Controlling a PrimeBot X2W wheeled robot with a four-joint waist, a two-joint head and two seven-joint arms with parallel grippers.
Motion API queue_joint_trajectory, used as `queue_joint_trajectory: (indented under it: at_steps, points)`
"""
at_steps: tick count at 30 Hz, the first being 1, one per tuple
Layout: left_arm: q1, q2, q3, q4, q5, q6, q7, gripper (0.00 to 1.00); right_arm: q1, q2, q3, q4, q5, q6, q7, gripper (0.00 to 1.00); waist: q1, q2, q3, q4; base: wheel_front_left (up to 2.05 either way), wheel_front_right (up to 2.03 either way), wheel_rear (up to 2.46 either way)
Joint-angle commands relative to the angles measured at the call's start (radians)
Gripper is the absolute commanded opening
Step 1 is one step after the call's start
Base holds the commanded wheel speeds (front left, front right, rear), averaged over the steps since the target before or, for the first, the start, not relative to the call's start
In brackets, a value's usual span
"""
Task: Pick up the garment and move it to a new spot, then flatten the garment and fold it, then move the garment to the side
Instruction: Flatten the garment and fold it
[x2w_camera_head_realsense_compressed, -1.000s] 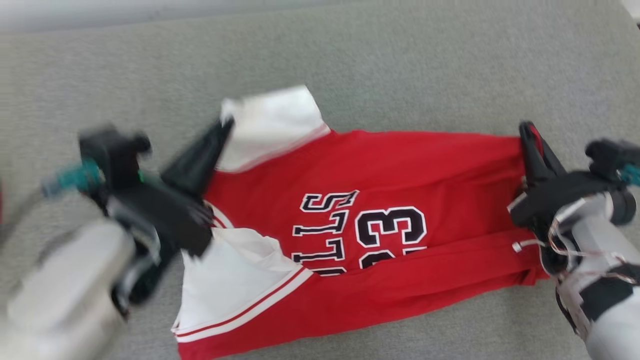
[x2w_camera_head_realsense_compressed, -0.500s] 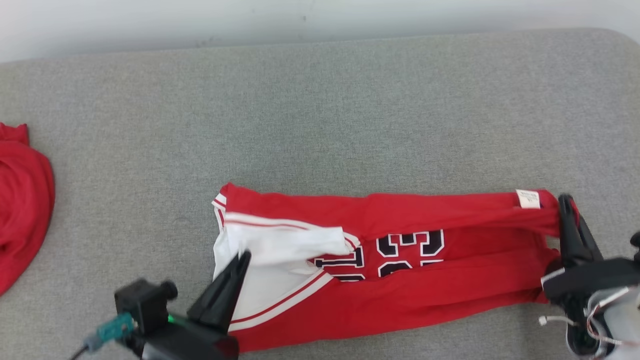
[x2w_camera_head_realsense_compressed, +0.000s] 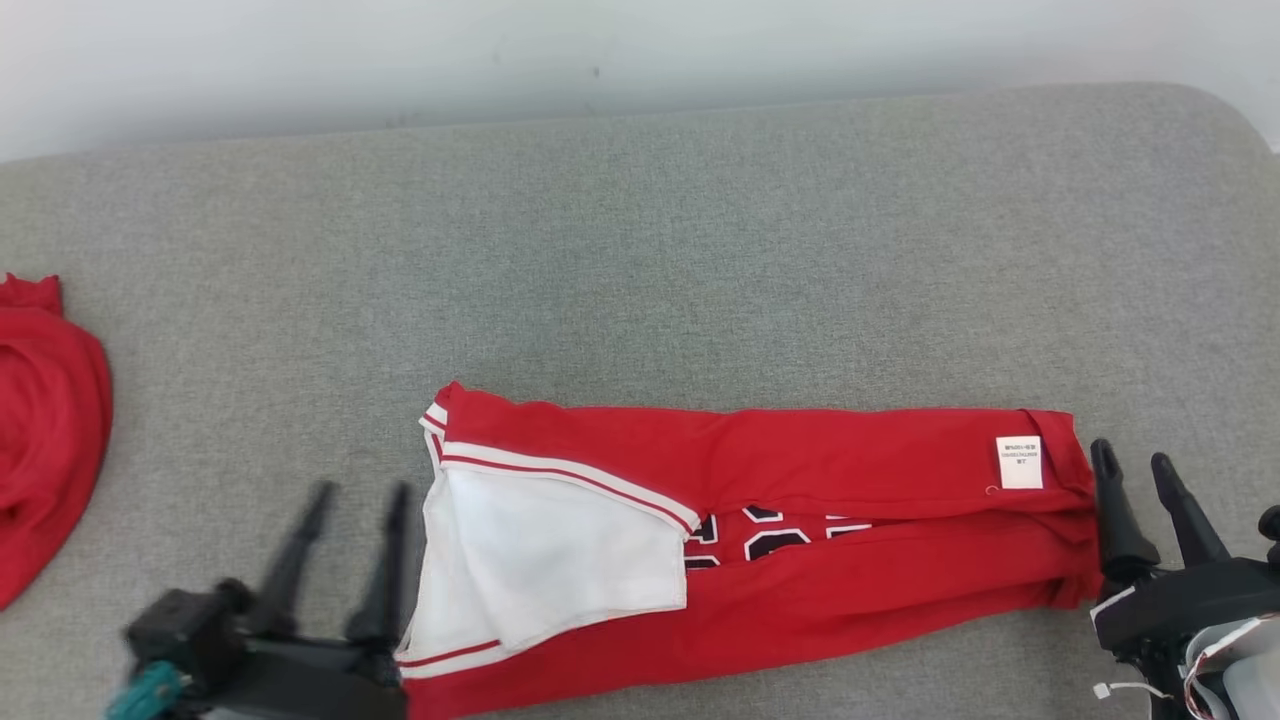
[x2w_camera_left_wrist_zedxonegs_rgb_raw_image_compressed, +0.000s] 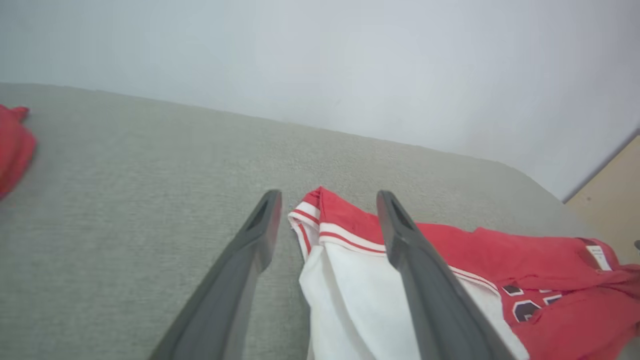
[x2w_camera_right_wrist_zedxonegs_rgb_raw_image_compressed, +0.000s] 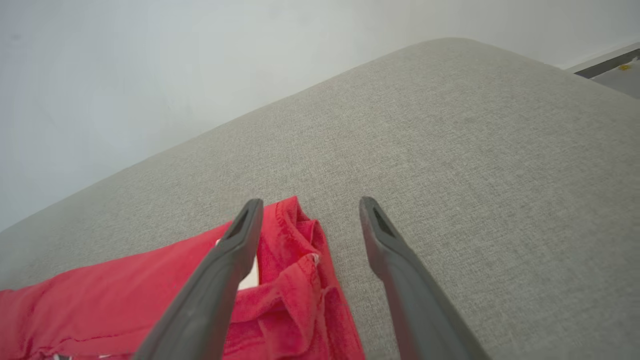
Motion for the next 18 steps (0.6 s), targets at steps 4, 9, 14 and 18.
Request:
queue_joint_trajectory:
  at_steps: [4, 9, 14, 18]
  points:
    - [0.036, -0.051, 0.119, -0.026, 0.166, 0.017, 0.000, 1.00, -0.017, 0.000, 0.004, 0.050, -0.034, -0.002, 0.049, 1.00, 0.0000, 0.0000, -0.009, 0.015, 0.00, 0.00, 0.00]
    - [0.068, -0.107, 0.249, -0.043, 0.294, 0.010, 0.000, 1.00, -0.041, 0.007, 0.019, 0.135, -0.053, -0.002, 0.095, 1.00, 0.0000, 0.0000, -0.015, 0.033, 0.00, 0.00, 0.00]
    - [0.105, -0.162, 0.348, -0.039, 0.362, -0.013, 0.000, 1.00, -0.066, 0.016, 0.040, 0.219, -0.058, -0.002, 0.117, 1.00, 0.0000, 0.0000, -0.021, 0.044, 0.00, 0.00, 0.00]
    - [0.114, -0.191, 0.393, -0.025, 0.404, -0.047, 0.000, 1.00, -0.074, 0.032, 0.069, 0.276, -0.036, -0.002, 0.149, 0.44, 0.0000, 0.0000, -0.021, 0.054, 0.00, 0.00, 0.00]
